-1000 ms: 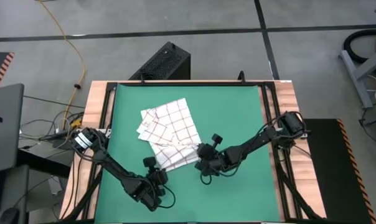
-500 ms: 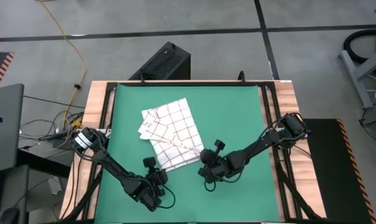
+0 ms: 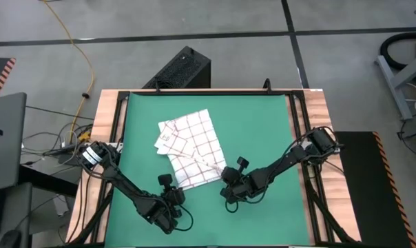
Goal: Roll towel into tight, uniform cylinder
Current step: Fold the white towel
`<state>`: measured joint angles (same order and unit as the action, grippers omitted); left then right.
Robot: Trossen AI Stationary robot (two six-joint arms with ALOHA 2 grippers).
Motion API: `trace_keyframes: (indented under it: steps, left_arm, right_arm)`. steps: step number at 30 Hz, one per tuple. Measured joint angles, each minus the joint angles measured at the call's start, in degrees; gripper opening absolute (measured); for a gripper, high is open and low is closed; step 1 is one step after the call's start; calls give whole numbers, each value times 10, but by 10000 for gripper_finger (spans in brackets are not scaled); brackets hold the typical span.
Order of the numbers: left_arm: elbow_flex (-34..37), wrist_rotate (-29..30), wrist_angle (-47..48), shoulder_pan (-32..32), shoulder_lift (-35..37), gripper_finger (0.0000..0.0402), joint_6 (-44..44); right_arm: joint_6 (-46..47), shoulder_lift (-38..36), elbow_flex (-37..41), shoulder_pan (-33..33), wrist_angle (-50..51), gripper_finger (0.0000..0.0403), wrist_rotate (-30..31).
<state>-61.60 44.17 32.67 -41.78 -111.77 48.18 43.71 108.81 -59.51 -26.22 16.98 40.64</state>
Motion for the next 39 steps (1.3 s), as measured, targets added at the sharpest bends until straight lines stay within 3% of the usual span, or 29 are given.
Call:
trace_keyframes:
  steps: [11,19,29,31,36,39]
  left_arm:
    - [0,-1,9,0,0,0,1]
    - [0,-2,13,0,0,0,1]
    - [0,-2,16,0,0,0,1]
    - [0,-2,16,0,0,0,1]
    - [0,-1,16,1,0,0,1]
    - [0,-1,16,1,0,0,1]
  right_arm:
    - [-2,-1,0,-20,28,84,-1]
    - [-10,-3,0,-50,47,93,1]
    - [-166,-12,-33,-67,89,93,108]
    - [-166,-12,-36,-46,80,99,77]
    - [-168,-12,-36,14,53,129,-71]
    - [-168,-19,-36,34,73,147,-101]
